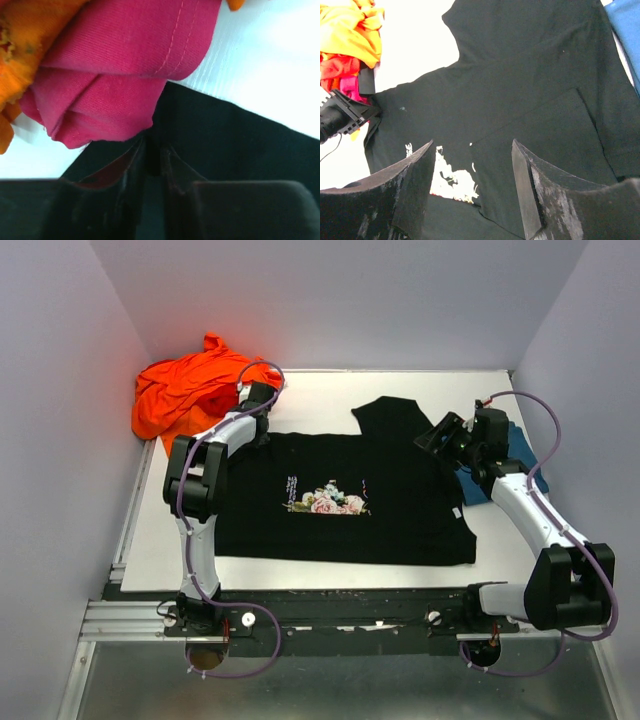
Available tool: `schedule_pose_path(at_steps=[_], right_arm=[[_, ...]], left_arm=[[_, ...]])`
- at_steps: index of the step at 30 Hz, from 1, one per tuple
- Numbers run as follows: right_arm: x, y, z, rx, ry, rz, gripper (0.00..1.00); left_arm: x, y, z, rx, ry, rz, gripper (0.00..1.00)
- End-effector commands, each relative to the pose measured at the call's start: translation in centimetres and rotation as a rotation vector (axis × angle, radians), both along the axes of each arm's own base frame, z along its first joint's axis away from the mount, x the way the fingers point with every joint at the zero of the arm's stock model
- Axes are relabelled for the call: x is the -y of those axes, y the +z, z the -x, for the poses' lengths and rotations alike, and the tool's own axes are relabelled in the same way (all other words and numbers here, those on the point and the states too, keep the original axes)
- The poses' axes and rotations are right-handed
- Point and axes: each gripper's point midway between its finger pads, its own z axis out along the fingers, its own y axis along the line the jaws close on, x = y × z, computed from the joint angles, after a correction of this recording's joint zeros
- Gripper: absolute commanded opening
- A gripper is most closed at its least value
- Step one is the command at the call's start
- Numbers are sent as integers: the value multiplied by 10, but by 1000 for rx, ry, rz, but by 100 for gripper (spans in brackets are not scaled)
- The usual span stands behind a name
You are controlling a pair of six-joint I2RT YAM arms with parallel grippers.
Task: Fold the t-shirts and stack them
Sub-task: Grap the side of the flattened tshirt furthest away from the robot with both arms
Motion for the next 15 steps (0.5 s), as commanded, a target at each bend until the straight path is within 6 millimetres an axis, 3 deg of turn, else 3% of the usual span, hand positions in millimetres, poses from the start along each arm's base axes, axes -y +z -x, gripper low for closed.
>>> schedule_pose_path(at_steps=[1, 2, 7, 13, 15], right_arm=[[-5, 13, -19, 40, 31, 9, 69], [-7, 11, -25, 25, 46, 17, 69], [-6, -11, -69, -81, 57, 68, 70], [26, -31, -129, -170, -45, 253, 71], [32, -40, -146, -210, -58, 301, 70]], left_arm=[[1, 9, -3, -9, -25, 1, 7], [-1, 15, -5, 2, -31, -13, 0], [-12, 41, -5, 15, -78, -93, 0], [-26, 47, 10, 35, -109, -175, 0], [-31, 57, 10, 66, -105, -202, 0]])
